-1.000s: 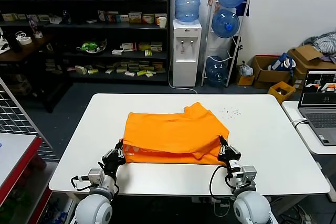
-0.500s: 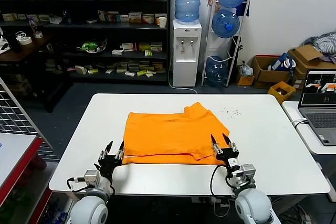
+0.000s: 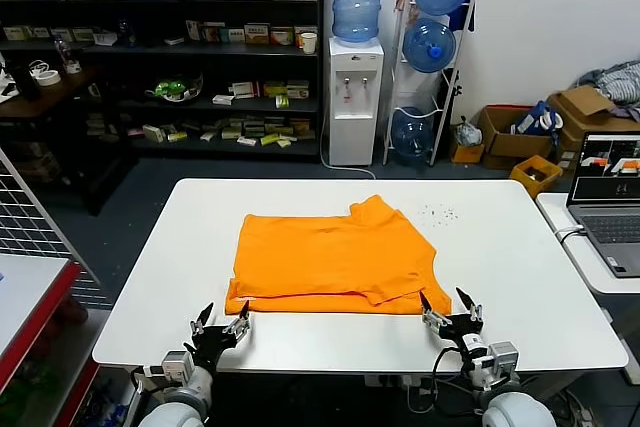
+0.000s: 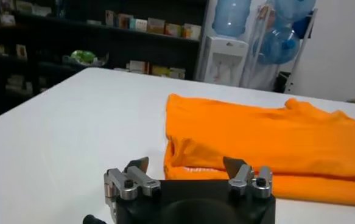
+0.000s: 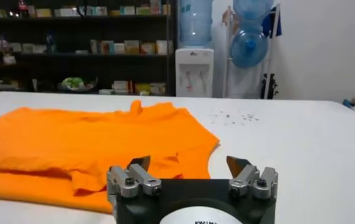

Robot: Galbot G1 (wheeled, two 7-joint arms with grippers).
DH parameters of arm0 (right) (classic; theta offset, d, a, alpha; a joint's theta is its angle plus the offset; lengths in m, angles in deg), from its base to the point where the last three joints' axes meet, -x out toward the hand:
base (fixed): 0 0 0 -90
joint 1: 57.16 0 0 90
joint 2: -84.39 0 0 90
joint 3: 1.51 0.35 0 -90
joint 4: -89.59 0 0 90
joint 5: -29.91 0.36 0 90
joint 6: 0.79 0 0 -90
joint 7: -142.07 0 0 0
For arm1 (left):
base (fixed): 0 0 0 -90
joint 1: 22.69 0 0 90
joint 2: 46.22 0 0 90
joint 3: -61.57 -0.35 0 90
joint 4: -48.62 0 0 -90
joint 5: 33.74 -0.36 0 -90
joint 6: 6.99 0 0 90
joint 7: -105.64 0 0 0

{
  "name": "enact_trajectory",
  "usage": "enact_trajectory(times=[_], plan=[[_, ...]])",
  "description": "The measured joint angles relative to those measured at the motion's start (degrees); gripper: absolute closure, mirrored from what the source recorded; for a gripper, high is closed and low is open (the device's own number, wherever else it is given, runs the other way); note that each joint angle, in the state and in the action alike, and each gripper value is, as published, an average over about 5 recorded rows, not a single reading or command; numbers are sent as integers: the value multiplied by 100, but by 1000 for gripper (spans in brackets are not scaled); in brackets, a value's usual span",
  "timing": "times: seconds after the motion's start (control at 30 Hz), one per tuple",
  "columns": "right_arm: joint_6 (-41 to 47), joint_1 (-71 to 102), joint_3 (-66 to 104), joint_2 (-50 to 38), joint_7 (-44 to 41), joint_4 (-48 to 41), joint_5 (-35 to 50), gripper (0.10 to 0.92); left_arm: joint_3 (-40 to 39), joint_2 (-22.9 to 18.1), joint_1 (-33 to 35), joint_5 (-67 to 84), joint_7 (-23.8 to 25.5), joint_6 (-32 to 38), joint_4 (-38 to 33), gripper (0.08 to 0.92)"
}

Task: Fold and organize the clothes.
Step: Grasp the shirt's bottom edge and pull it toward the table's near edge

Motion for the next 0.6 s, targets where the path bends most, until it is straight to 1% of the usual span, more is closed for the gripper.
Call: enact_trajectory(times=[0.13, 0.37, 0.5, 0.6], plan=[[119, -26, -10, 1, -12, -52, 115, 211, 30, 15, -59, 32, 9, -10, 143, 177], [279, -92, -52, 4, -28, -134, 239, 290, 46, 80, -137, 83, 34, -28, 300, 177], [335, -111, -65, 1, -36, -170, 274, 385, 40, 92, -180, 104, 49, -29, 361, 178], [369, -114, -67, -1, -40, -187, 292, 471, 21, 88, -215, 116, 67, -26, 397, 203]])
